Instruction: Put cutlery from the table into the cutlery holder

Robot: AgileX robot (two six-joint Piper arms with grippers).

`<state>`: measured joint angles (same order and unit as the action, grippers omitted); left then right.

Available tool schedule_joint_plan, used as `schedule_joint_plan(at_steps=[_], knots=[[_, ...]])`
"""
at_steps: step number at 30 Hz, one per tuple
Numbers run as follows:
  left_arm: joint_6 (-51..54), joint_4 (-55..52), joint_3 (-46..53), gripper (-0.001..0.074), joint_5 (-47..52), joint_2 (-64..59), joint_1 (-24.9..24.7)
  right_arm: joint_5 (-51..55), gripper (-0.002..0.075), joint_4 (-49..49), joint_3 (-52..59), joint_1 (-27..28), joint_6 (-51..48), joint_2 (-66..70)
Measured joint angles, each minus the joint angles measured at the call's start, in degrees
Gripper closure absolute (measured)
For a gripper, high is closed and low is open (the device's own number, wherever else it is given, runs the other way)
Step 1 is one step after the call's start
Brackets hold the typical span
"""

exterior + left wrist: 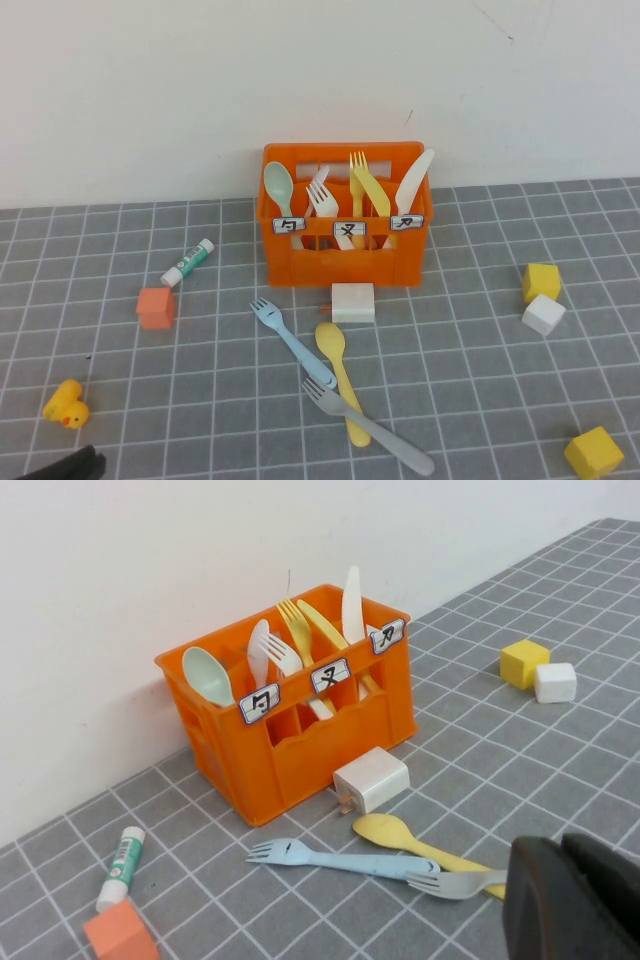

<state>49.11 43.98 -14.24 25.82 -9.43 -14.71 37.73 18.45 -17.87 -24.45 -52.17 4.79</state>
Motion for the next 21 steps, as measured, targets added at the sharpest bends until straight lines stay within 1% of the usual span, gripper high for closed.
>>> schedule_joint_plan(at_steps=[8, 11, 12, 14, 18, 19, 21], knots=[[0.0, 0.0, 0.1, 0.0735, 0.2, 0.0, 0.0, 0.1, 0.0727, 0.0, 0.0, 0.0, 0.0, 0.0], [-0.3, -0.8, 1.8, 0.0735, -5.6, 1.8, 0.0, 0.1, 0.0727, 0.0, 0.0, 0.0, 0.0, 0.0], [-1.8, -2.3, 2.4, 0.0735, -7.7, 2.7, 0.1, 0.1, 0.0727, 0.0, 0.0, 0.0, 0.0, 0.0], [-8.1, -10.0, 3.7, 0.0735, -11.1, 4.0, 0.1, 0.1, 0.0727, 0.0, 0.0, 0.0, 0.0, 0.0], [-32.6, -30.9, 8.3, 0.0735, -16.7, 5.3, 0.1, 0.1, 0.0727, 0.0, 0.0, 0.0, 0.0, 0.0], [-37.3, -35.4, 10.0, 0.0735, -18.1, 5.3, 0.1, 0.1, 0.0727, 0.0, 0.0, 0.0, 0.0, 0.0], [-41.9, -39.9, 13.0, 0.0735, -20.2, 5.3, 0.1, 0.1, 0.0727, 0.0, 0.0, 0.0, 0.0, 0.0]])
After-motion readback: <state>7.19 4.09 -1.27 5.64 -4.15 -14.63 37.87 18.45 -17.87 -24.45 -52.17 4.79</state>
